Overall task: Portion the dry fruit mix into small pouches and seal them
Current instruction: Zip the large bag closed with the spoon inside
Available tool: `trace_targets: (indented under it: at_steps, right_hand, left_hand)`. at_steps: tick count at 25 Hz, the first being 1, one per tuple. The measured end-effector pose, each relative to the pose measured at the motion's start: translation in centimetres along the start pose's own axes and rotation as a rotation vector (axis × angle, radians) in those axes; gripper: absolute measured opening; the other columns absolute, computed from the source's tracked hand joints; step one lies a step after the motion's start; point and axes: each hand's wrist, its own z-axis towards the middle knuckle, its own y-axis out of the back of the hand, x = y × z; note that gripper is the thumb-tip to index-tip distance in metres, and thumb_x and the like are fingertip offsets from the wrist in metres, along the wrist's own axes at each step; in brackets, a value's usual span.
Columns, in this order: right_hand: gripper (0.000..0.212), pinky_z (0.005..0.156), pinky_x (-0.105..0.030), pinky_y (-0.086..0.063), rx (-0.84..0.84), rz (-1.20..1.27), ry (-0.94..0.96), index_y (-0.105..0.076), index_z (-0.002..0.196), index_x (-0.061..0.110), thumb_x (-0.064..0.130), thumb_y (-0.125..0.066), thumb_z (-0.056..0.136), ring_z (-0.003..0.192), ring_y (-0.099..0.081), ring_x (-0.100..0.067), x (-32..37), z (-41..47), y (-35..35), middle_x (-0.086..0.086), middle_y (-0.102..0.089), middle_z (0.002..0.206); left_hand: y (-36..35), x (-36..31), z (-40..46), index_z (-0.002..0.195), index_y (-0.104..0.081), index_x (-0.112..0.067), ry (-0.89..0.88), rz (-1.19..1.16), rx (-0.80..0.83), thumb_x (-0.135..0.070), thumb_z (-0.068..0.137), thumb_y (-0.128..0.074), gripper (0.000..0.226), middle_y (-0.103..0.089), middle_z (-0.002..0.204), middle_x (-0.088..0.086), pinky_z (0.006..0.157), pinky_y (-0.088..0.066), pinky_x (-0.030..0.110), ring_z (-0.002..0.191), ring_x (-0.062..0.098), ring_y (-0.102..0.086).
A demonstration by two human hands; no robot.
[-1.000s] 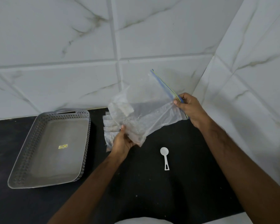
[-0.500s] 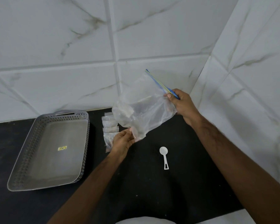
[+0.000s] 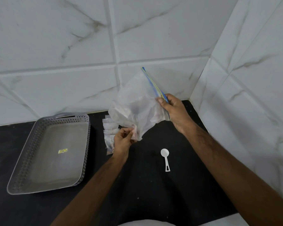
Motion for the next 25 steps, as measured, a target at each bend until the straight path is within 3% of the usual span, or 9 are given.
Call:
trace_targets:
  at_steps: [4, 9, 12, 14, 17, 20, 22, 24, 25]
  right_hand:
    - [0.013, 0.08, -0.033, -0.054, -0.038, -0.04, 0.002, -0.073, 0.103, 0.016, 0.021, -0.06, 0.102, 0.089, -0.065, -0.011, 1.1, 0.6, 1.8, 0.009, -0.073, 0.094]
    - [0.014, 0.073, -0.033, -0.051, -0.156, -0.062, 0.024, -0.073, 0.101, 0.016, 0.021, -0.059, 0.102, 0.079, -0.063, -0.013, 2.5, 1.5, 4.0, 0.005, -0.069, 0.086]
    - [0.015, 0.074, -0.038, -0.048, -0.105, -0.087, 0.051, -0.074, 0.103, 0.016, 0.024, -0.061, 0.101, 0.082, -0.059, -0.02, 3.5, 1.7, 4.0, -0.001, -0.066, 0.091]
    - [0.016, 0.074, -0.035, -0.047, 0.001, -0.155, 0.072, -0.074, 0.104, 0.014, 0.026, -0.064, 0.1, 0.083, -0.058, -0.019, 4.3, 1.6, 3.6, -0.002, -0.065, 0.092]
    - [0.017, 0.072, -0.034, -0.04, 0.046, -0.258, 0.137, -0.075, 0.105, 0.014, 0.027, -0.065, 0.099, 0.081, -0.051, -0.019, 5.7, 2.0, 3.1, -0.005, -0.059, 0.09]
    - [0.015, 0.068, -0.032, -0.039, 0.052, -0.288, 0.167, -0.075, 0.107, 0.019, 0.025, -0.065, 0.099, 0.08, -0.048, -0.019, 6.7, 2.4, 3.0, -0.005, -0.06, 0.09]
    - [0.012, 0.071, -0.027, -0.042, 0.093, -0.357, 0.207, -0.074, 0.107, 0.018, 0.022, -0.065, 0.099, 0.081, -0.053, -0.014, 7.0, 2.4, 2.8, -0.002, -0.07, 0.095]
    - [0.013, 0.08, -0.022, -0.044, 0.162, -0.437, 0.258, -0.074, 0.108, 0.017, 0.02, -0.066, 0.098, 0.088, -0.059, -0.009, 7.3, 2.5, 2.5, -0.002, -0.073, 0.105]
    - [0.013, 0.082, -0.02, -0.044, 0.199, -0.476, 0.273, -0.074, 0.108, 0.016, 0.02, -0.067, 0.097, 0.09, -0.06, -0.007, 7.7, 2.4, 2.4, -0.001, -0.073, 0.106]
  left_hand:
    - [0.8, -0.1, 0.0, 0.1, -0.064, 0.0, 0.008, -0.02, -0.039, -0.004, 0.1, -0.058, 0.007, -0.069, 0.105, 0.012, 0.066, -0.063, 0.031, 0.094, 0.026, -0.068]
    - [1.6, -0.2, -0.6, 0.101, -0.054, -0.01, 0.007, -0.308, -0.016, -0.01, 0.108, -0.041, 0.015, -0.069, 0.11, 0.013, 0.08, -0.063, 0.043, 0.096, 0.027, -0.072]
    - [1.5, -0.6, -1.1, 0.113, -0.049, -0.011, 0.07, -0.451, 0.015, -0.021, 0.108, -0.043, 0.013, -0.07, 0.115, 0.017, 0.08, -0.063, 0.045, 0.1, 0.033, -0.073]
    - [1.0, -1.2, -1.2, 0.124, -0.047, -0.012, 0.094, -0.382, 0.088, -0.028, 0.098, -0.057, 0.032, -0.068, 0.121, 0.016, 0.076, -0.063, 0.04, 0.099, 0.029, -0.072]
    - [0.5, -2.1, -0.7, 0.126, -0.046, -0.017, 0.053, -0.253, 0.126, -0.005, 0.082, -0.078, 0.056, -0.062, 0.129, 0.015, 0.072, -0.06, 0.032, 0.101, 0.025, -0.069]
    - [1.2, -2.3, -0.7, 0.131, -0.042, -0.023, 0.051, -0.176, 0.177, 0.002, 0.07, -0.078, 0.075, -0.059, 0.134, 0.016, 0.072, -0.059, 0.032, 0.106, 0.027, -0.066]
    - [1.6, -2.1, -1.6, 0.134, -0.036, -0.028, 0.09, 0.126, 0.197, 0.001, 0.07, -0.083, 0.085, -0.058, 0.133, 0.014, 0.069, -0.057, 0.034, 0.102, 0.026, -0.069]
    - [1.9, -1.6, -2.4, 0.14, -0.028, -0.033, 0.079, 0.376, 0.11, 0.002, 0.076, -0.083, 0.092, -0.054, 0.131, 0.01, 0.069, -0.057, 0.035, 0.093, 0.02, -0.07]
    - [1.8, -2.1, -2.8, 0.14, -0.028, -0.034, -0.025, 0.403, 0.013, 0.0, 0.079, -0.081, 0.088, -0.05, 0.131, 0.009, 0.072, -0.058, 0.038, 0.092, 0.018, -0.067]
